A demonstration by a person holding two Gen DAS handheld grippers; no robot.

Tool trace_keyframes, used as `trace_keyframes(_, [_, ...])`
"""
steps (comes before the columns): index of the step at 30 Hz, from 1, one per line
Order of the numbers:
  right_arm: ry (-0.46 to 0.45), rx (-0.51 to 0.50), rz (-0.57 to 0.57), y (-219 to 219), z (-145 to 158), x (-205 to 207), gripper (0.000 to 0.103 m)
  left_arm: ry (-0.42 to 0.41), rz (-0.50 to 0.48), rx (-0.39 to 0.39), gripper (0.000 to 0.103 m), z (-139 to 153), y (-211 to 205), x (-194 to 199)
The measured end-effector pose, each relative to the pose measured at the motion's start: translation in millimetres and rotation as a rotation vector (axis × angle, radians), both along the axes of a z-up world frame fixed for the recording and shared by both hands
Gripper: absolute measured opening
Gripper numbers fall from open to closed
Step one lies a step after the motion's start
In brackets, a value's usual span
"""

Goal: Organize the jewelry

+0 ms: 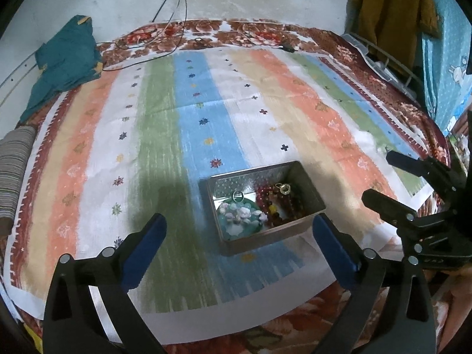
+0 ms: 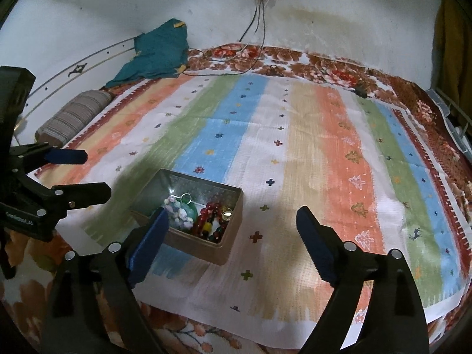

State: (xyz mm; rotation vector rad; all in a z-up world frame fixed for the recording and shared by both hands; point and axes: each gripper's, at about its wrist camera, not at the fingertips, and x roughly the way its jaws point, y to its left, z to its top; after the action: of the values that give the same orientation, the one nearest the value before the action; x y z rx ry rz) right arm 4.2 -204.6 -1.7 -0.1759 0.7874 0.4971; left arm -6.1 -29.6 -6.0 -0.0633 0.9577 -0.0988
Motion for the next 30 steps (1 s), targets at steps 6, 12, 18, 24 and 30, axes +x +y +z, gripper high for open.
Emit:
trace_keyframes(6, [-0.008,-0.01,-0.002,-1,0,-5,0.094,-0.012,0.005,0.055,0.097,1,-6,-5])
trace_keyframes(12, [-0.011,-0.007,-0.003,-3,1,-7,0.094,-0.016,0.013,0.066,0.097,1,-5,-6])
trace_keyframes(18, [0.011,0.016,0.007,-6,1,-7,0.094,-0.017,0.008,0.062,0.097,2,-5,-6])
trace_keyframes(24, [0.016,0.03,-0.002,-11,2,-9,0.094,-0.03,0.011,0.05,0.097,5,-4,-9])
trace_keyframes(30, [0.015,0.015,0.006,-9,1,-11,0.094,-0.041,0.029,0.054,0.097,6,-3,-11])
